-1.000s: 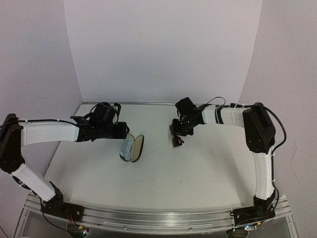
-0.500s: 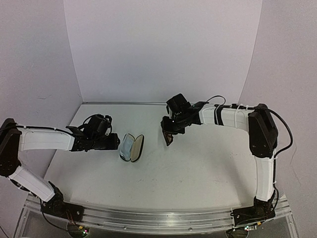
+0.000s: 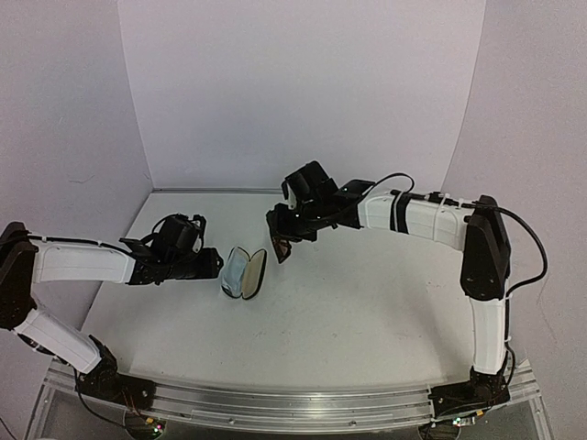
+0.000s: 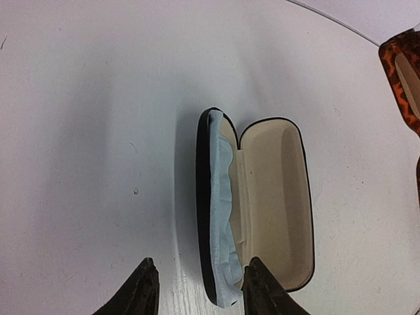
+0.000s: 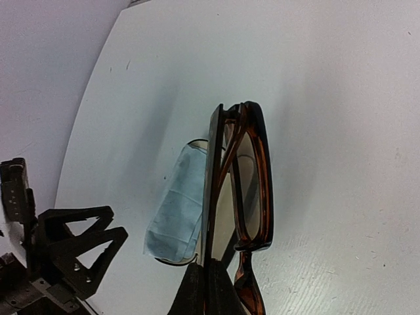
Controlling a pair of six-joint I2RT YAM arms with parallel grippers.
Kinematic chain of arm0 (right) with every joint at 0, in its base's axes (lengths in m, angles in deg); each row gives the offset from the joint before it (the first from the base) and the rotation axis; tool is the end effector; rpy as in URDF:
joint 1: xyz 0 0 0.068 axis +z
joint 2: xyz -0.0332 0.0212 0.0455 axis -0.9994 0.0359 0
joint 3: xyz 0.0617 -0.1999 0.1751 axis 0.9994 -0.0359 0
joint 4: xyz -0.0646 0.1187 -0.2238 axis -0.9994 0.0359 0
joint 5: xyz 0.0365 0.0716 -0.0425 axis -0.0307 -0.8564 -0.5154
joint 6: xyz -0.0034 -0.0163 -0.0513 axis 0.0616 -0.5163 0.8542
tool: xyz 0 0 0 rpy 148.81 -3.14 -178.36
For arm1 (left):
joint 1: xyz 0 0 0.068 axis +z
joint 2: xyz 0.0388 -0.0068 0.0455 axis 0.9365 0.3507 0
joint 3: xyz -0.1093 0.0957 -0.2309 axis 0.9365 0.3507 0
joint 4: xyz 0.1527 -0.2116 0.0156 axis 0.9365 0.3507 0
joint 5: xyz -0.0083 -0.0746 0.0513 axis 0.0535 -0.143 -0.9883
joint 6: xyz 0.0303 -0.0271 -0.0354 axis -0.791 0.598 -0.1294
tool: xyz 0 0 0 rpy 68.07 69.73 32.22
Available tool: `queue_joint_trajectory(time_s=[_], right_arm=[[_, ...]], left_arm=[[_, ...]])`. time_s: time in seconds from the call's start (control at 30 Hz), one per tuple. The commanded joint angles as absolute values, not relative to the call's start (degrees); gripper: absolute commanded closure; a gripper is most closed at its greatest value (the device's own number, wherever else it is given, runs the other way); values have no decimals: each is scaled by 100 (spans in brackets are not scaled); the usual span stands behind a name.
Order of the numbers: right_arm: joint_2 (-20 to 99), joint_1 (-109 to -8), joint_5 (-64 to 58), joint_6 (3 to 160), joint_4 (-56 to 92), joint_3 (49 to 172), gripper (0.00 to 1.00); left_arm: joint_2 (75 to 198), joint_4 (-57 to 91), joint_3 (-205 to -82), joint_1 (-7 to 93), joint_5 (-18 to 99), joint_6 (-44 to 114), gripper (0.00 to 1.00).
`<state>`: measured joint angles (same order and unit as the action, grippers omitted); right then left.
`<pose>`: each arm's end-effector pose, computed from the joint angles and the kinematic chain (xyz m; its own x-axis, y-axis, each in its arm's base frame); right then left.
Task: Organize the sunglasses
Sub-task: Place the sunglasses in the sunglasses case.
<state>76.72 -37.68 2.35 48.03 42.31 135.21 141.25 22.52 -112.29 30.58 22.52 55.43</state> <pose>0.3039 0.3677 0.2538 -0.8408 0.0022 -0.5413 -0.3173 0.8082 0.4961 0.2241 -0.1732 0.1914 -0.7249 -0.0835 -0.6838 0.1670 0.9417 -0.2920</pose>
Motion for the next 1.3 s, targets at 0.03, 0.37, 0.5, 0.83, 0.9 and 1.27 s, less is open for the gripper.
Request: queue_joint_trajectory(time_s=[0.03, 0.37, 0.5, 0.83, 0.9, 1.27], right_arm=[[7728, -3608, 163, 4624, 4102, 14100, 100], [8159, -3334, -108, 4317, 3787, 14430, 100], [8098, -3289, -365, 4023, 3097, 13968, 100], [7975, -3241, -795, 3164, 1415, 12923, 100], [7990, -3227, -834, 3023, 1198, 12818, 100], [8214, -3196, -675, 2548, 764, 12692, 100]], left_arm=[[14245, 1961, -11285, 3127, 2319, 5557, 56], [14031, 1602, -10882, 3410, 2657, 5750, 57], [14023, 1578, -10851, 3475, 2709, 5760, 57], [14097, 1574, -10910, 3596, 2810, 5744, 58], [14136, 1574, -10923, 3611, 2833, 5736, 58], [14416, 1506, -10993, 3701, 2990, 5736, 58]])
